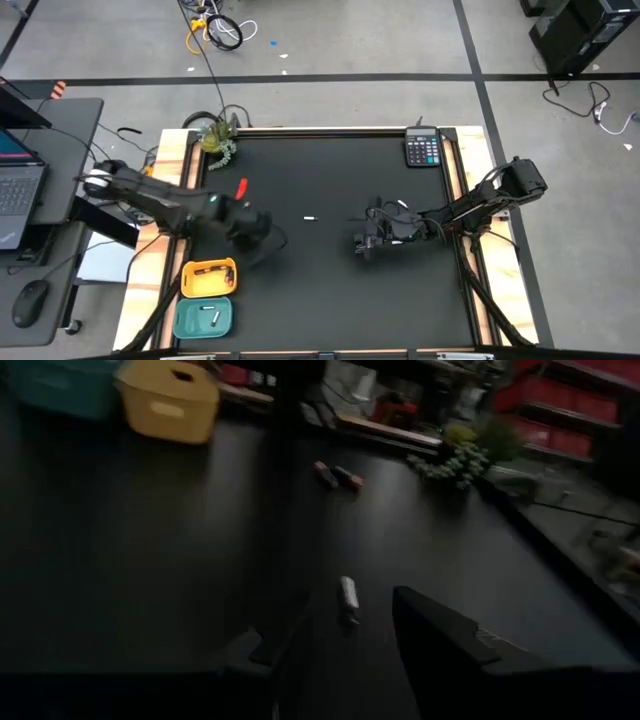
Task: Sort batteries
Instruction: Put the silver battery into the green bin
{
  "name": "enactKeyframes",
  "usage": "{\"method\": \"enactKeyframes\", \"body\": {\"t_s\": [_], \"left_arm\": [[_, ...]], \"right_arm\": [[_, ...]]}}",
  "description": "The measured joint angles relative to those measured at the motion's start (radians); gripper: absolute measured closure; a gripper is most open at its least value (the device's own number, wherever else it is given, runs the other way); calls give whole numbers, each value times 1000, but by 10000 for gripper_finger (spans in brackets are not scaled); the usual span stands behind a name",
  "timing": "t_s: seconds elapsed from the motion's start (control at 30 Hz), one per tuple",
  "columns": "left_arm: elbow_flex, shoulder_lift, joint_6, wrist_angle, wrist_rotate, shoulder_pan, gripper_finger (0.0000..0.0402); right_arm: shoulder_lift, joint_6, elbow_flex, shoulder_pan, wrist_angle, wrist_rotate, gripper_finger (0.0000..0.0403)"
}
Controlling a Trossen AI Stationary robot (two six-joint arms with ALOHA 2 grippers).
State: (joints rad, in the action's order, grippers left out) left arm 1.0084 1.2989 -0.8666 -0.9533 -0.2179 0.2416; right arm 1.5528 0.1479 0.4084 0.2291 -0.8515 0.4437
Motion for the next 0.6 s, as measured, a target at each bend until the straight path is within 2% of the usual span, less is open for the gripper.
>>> {"method": "enactKeyframes", "body": {"t_s": [0.1, 0.2, 0.3, 0.4, 0.5, 0.6], "left_arm": [[0, -53, -165, 8, 45, 158, 381], [1, -91, -290, 1, 136, 310, 381], [1, -101, -432, -38, 223, 448, 380], [-3, -98, -593, -67, 265, 579, 374], [-36, -98, -738, -25, 321, 692, 374], [-82, -93, -881, 45, 372, 793, 374]], "right_arm": [[0, 51, -21, -29, -50, 70, 251], [0, 100, -34, -78, -190, 85, 251], [0, 106, -33, -127, -330, 11, 251], [-1, 92, -33, -165, -441, -93, 251], [-1, 88, -33, -191, -515, -179, 251], [-1, 82, -33, -203, -553, -211, 251]]}}
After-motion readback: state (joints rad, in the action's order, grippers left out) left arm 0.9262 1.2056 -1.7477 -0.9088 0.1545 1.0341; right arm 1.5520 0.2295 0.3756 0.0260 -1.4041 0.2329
